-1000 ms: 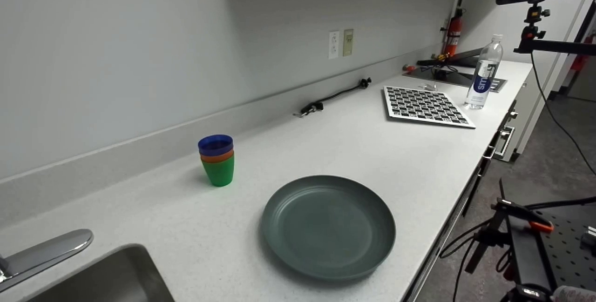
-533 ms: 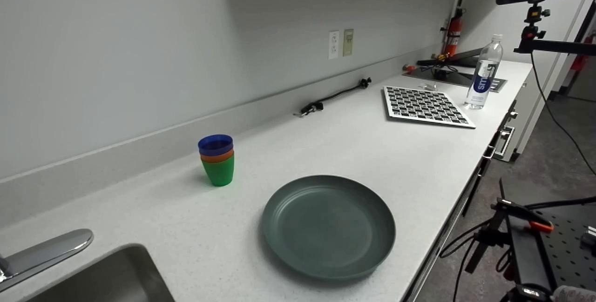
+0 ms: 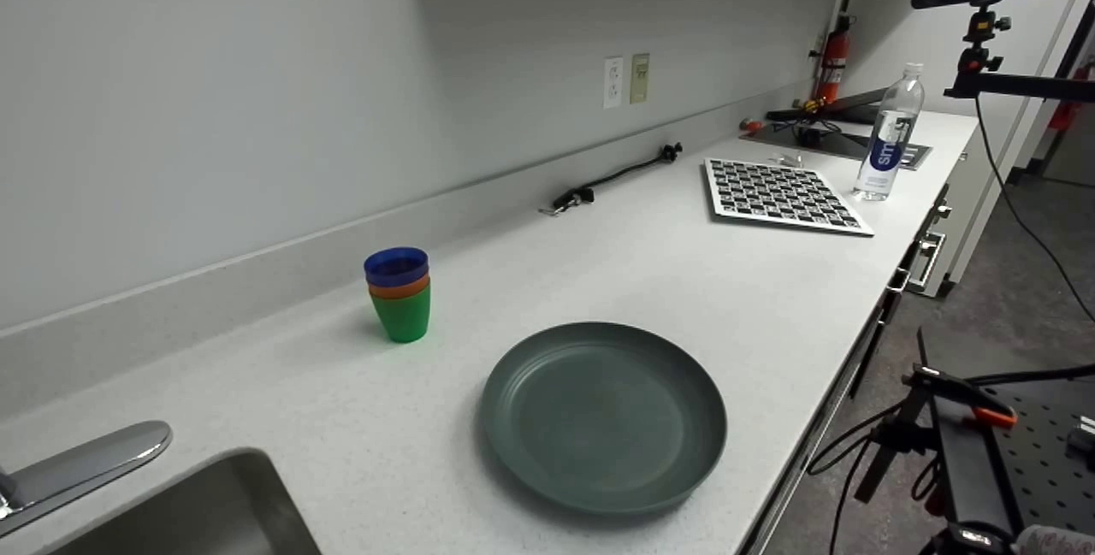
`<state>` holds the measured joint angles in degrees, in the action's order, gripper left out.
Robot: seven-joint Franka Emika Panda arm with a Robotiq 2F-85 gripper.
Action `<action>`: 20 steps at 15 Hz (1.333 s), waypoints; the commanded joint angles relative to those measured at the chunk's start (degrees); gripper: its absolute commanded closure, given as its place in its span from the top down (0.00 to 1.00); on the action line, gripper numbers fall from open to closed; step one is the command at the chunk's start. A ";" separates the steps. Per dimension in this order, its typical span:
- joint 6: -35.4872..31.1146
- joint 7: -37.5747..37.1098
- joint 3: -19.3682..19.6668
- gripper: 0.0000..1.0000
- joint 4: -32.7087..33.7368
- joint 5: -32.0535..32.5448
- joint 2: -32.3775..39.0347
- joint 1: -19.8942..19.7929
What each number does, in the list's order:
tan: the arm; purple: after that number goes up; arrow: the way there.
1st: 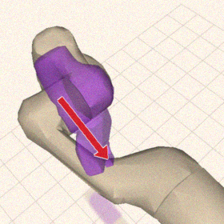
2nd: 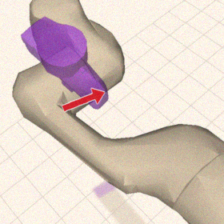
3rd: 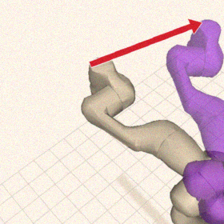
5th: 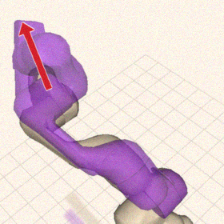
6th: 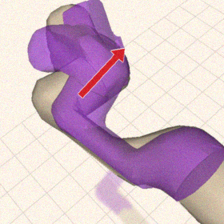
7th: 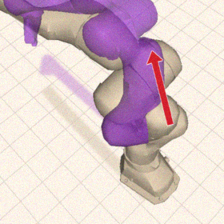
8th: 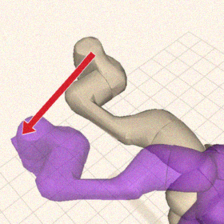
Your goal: Use the towel to wipe the top cupboard door
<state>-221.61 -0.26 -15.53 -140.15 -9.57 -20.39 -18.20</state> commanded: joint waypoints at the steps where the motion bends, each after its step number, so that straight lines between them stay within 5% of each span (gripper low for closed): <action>1: -0.07 4.20 -2.58 0.02 2.33 -3.15 4.63 -2.53; 14: 0.35 17.66 -3.14 0.02 -11.72 -4.47 11.58 -11.27; 20: 12.89 35.02 -5.23 0.02 -11.28 -19.08 16.53 -13.47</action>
<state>-213.36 26.26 -18.75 -153.31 -21.32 -5.39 -30.58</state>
